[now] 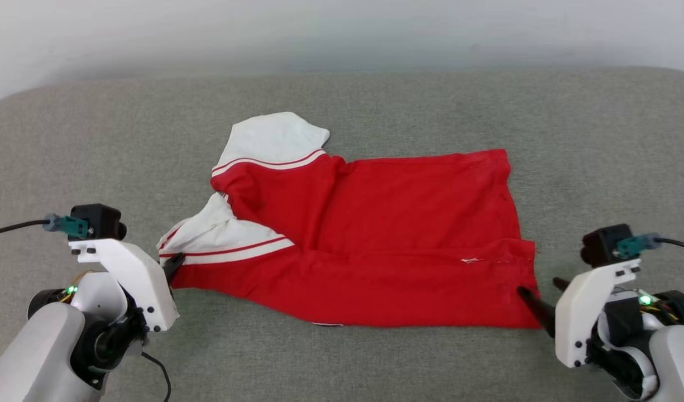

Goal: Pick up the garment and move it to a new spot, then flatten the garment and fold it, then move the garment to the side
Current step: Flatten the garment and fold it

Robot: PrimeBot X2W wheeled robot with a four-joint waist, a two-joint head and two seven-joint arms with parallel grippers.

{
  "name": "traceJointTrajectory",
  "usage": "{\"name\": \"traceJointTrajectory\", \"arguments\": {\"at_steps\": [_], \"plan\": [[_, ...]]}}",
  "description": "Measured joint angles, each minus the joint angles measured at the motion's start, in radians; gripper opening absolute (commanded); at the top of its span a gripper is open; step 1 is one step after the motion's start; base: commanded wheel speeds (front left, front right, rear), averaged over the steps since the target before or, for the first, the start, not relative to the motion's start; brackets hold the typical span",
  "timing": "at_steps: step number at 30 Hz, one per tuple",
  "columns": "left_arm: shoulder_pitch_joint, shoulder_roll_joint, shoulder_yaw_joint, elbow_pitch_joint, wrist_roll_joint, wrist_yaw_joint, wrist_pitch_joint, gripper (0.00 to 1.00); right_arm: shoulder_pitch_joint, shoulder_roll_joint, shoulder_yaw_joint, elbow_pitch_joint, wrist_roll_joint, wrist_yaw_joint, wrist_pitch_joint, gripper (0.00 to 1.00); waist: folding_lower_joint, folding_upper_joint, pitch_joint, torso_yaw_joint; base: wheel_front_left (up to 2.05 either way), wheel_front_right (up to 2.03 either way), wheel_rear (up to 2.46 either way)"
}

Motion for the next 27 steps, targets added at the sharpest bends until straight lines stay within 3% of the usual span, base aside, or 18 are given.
{"name": "traceJointTrajectory", "arguments": {"at_steps": [3, 10, 11, 12, 13, 27], "plan": [[-0.002, 0.001, -0.002, -0.041, 0.009, 0.011, -0.001, 0.0, -0.032, 0.011, 0.024, 0.05, 0.013, 0.0, 0.059, 1.0, 0.0, 0.0, 0.017, 0.014, 0.0, 0.0, 0.0], [-0.002, -0.005, -0.013, -0.09, 0.019, 0.025, -0.009, 0.0, -0.105, 0.039, 0.057, 0.205, 0.057, 0.0, 0.087, 1.0, 0.0, 0.0, 0.056, 0.039, 0.0, 0.0, 0.0], [-0.002, -0.007, -0.014, -0.092, 0.019, 0.026, -0.009, 0.0, -0.114, 0.038, 0.063, 0.22, 0.066, 0.0, 0.089, 0.87, 0.0, 0.0, 0.059, 0.042, 0.0, 0.0, 0.0], [-0.002, -0.009, -0.013, -0.092, 0.019, 0.027, -0.011, 0.0, -0.122, 0.038, 0.067, 0.232, 0.077, -0.001, 0.089, 0.33, 0.0, 0.0, 0.062, 0.044, 0.0, 0.0, 0.0], [-0.001, -0.011, -0.013, -0.092, 0.019, 0.03, -0.014, 0.0, -0.129, 0.037, 0.071, 0.243, 0.087, -0.001, 0.089, 0.0, 0.0, 0.0, 0.064, 0.045, 0.0, 0.0, 0.0], [0.068, -0.042, -0.007, -0.067, -0.012, 0.03, -0.059, 0.0, -0.148, 0.004, 0.169, 0.243, 0.129, 0.0, 0.017, 0.0, 0.0, 0.0, -0.021, 0.033, 0.0, 0.0, 0.0]]}}
